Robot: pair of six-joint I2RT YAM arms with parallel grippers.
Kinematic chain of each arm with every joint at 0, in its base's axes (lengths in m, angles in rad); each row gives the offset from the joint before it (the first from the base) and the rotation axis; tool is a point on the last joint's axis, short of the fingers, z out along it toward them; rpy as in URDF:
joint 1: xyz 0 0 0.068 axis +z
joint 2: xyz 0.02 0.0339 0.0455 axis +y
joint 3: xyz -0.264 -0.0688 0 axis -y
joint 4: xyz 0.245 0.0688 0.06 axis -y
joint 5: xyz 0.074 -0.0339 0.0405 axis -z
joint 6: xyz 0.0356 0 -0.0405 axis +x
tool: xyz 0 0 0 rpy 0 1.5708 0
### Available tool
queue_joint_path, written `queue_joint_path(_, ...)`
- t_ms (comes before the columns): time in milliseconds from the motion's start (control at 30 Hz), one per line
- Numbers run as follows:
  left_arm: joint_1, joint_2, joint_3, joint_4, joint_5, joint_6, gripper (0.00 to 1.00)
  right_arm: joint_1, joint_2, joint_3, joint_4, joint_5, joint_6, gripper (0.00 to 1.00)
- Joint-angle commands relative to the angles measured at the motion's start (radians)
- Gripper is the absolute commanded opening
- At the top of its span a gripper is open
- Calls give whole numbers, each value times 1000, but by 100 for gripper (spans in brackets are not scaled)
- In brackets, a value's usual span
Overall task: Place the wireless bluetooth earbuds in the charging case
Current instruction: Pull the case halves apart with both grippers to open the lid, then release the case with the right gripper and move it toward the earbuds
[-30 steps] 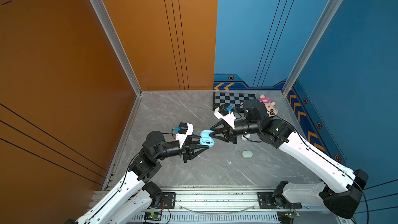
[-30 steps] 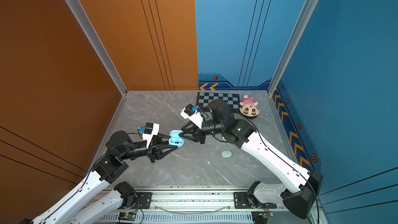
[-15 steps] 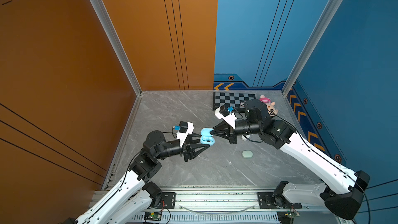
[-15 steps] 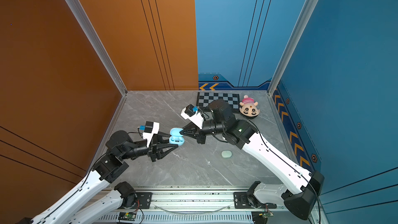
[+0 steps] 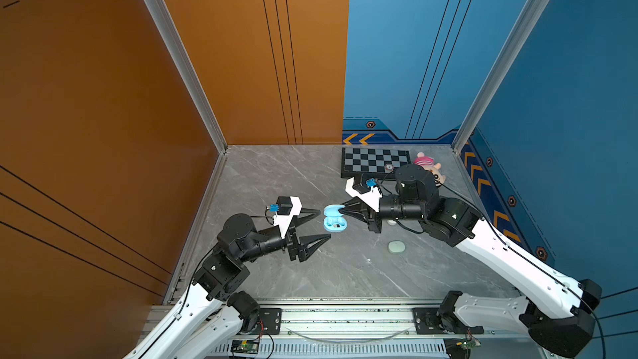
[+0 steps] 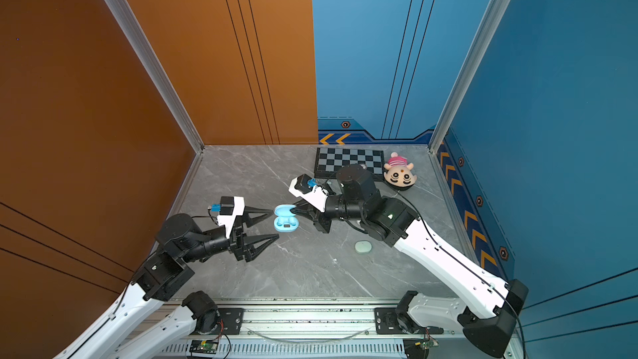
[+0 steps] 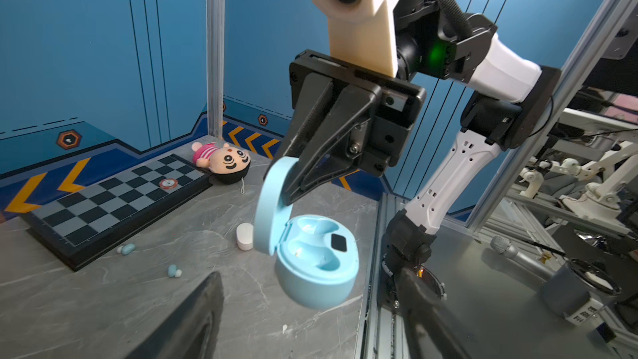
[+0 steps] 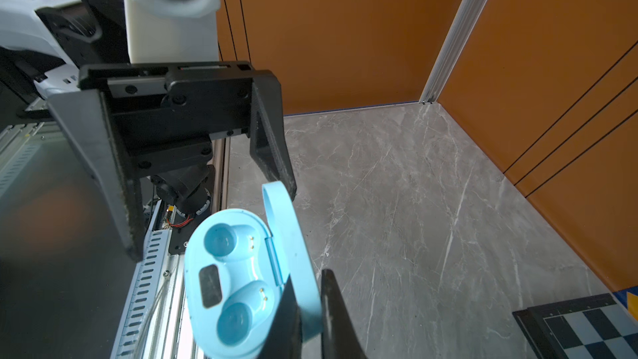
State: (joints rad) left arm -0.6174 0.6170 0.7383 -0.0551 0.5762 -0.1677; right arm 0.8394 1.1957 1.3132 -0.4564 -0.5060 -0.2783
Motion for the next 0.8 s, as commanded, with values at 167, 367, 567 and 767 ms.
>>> queue_joint_path(167, -7, 48, 114, -183, -93, 183, 60, 74, 28, 34, -45, 100, -93, 0)
queue_joint_path(367, -11, 85, 139, -193, -96, 219, 41, 96, 34, 47, -47, 102, -91, 0)
queue_joint_path(567, -18, 104, 149, -194, -96, 229, 20, 104, 40, 52, -47, 95, -79, 0)
queue_joint_path(767, -24, 109, 153, -193, -118, 214, 0, 105, 38, 46, -47, 104, -63, 8)
